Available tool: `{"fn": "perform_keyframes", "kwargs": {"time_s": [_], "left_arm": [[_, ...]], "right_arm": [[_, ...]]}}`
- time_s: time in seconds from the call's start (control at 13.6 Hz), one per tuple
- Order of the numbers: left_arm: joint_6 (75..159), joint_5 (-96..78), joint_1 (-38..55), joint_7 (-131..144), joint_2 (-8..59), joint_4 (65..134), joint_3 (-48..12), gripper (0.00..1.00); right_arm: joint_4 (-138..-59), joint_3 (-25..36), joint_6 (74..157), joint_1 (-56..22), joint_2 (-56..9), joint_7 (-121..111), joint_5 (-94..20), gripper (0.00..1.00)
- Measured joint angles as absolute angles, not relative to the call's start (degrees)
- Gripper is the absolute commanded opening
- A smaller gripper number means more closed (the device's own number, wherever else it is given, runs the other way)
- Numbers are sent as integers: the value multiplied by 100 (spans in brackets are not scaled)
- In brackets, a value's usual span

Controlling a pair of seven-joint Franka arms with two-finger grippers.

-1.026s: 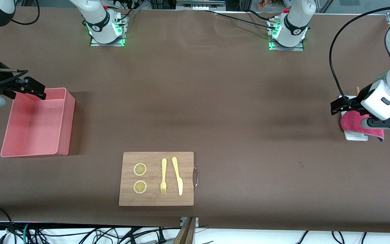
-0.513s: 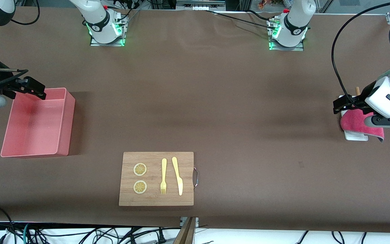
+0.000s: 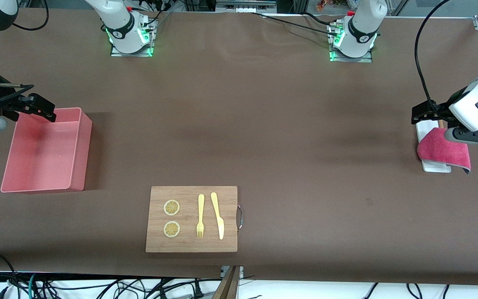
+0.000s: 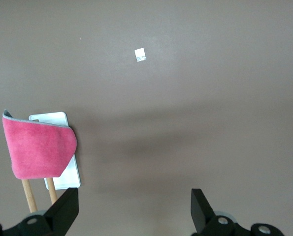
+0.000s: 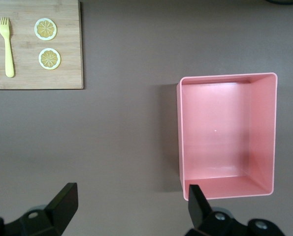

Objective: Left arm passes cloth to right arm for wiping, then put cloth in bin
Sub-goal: 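Move the left gripper down onto the pink cloth on the stand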

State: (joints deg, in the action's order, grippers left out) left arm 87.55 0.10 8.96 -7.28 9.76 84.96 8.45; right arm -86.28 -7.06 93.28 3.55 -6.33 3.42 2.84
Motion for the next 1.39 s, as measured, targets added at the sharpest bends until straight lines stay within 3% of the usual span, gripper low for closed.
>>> {"fn": "perform_keyframes", "kwargs": {"time_s": [0.51, 1.39], "left_arm": [[8737, 646, 799, -832, 1082, 8498, 883, 100], [10310, 888, -998, -1982, 2913, 8526, 886, 97]], "right_arm": [[-8620, -707, 9324, 355, -632, 342, 284, 99], [-8615, -714, 9321, 353, -631, 342, 284, 99]]}}
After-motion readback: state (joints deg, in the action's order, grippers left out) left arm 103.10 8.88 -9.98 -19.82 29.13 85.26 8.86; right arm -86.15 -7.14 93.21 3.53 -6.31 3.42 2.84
